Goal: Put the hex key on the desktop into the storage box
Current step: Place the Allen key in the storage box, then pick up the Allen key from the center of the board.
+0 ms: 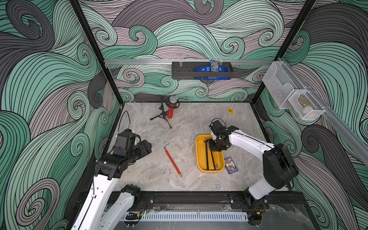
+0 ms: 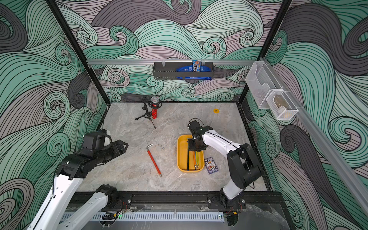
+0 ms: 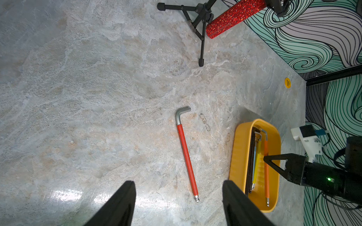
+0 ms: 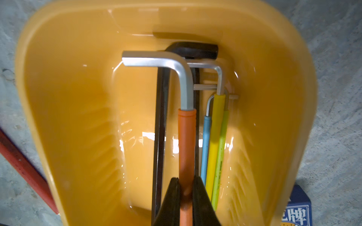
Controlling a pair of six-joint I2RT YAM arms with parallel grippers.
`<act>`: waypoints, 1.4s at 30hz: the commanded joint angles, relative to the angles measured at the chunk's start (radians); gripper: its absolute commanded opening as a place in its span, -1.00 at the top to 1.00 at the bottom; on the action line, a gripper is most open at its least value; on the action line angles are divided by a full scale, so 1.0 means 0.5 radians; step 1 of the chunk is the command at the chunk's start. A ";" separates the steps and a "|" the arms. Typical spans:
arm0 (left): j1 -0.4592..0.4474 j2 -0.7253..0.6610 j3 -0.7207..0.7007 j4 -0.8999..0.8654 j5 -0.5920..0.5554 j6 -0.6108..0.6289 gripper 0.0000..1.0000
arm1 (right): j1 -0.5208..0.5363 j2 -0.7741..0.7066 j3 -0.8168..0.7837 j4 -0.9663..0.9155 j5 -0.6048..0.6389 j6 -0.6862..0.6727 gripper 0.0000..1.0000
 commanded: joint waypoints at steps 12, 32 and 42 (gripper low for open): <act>-0.007 -0.012 0.012 0.019 0.027 0.029 -0.46 | -0.024 0.123 -0.026 0.210 0.026 0.015 1.00; -0.007 -0.072 0.021 0.017 0.149 0.141 -0.38 | 0.218 -0.158 0.066 0.214 0.147 0.040 0.27; -0.006 -0.328 -0.024 0.131 0.619 0.284 -0.27 | 0.692 0.060 0.275 0.281 0.030 -0.059 0.16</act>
